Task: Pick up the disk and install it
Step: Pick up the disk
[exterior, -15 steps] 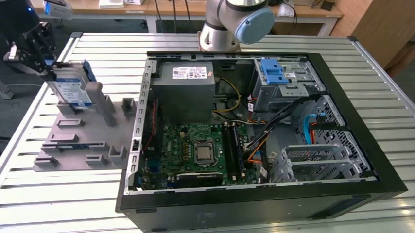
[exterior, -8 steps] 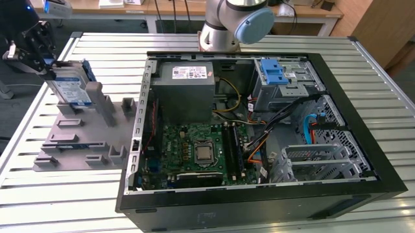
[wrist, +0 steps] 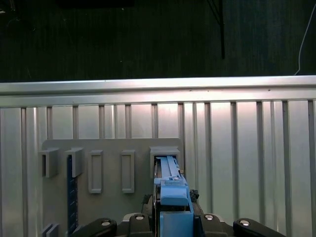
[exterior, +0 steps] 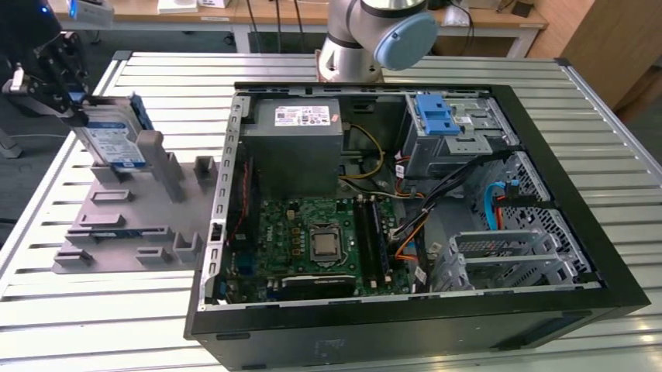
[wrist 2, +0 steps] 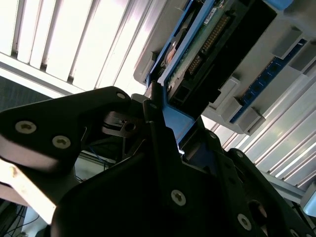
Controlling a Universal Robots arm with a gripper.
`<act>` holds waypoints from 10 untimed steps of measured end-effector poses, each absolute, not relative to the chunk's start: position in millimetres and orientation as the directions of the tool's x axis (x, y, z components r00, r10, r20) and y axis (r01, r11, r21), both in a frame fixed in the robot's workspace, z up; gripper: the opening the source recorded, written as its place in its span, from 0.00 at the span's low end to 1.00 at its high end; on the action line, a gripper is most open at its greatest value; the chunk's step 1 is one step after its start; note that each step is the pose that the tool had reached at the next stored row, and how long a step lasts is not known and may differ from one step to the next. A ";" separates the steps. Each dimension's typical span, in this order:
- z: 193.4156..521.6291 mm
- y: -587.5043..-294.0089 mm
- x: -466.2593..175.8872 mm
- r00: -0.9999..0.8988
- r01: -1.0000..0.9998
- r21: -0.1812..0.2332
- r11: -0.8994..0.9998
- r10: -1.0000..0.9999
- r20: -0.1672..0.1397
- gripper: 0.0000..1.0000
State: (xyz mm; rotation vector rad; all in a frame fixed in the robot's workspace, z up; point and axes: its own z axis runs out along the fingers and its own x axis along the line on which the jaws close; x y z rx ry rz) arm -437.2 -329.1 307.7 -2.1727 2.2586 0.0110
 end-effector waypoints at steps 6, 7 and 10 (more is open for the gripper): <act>310.4 -329.1 -437.2 -0.039 -0.999 0.000 0.039 -0.999 -0.010 0.36; 310.8 -329.1 -437.2 -0.039 -0.999 0.000 0.039 -0.999 -0.010 0.36; 312.1 -329.1 -437.2 -0.039 -0.999 0.000 0.039 -0.999 -0.010 0.36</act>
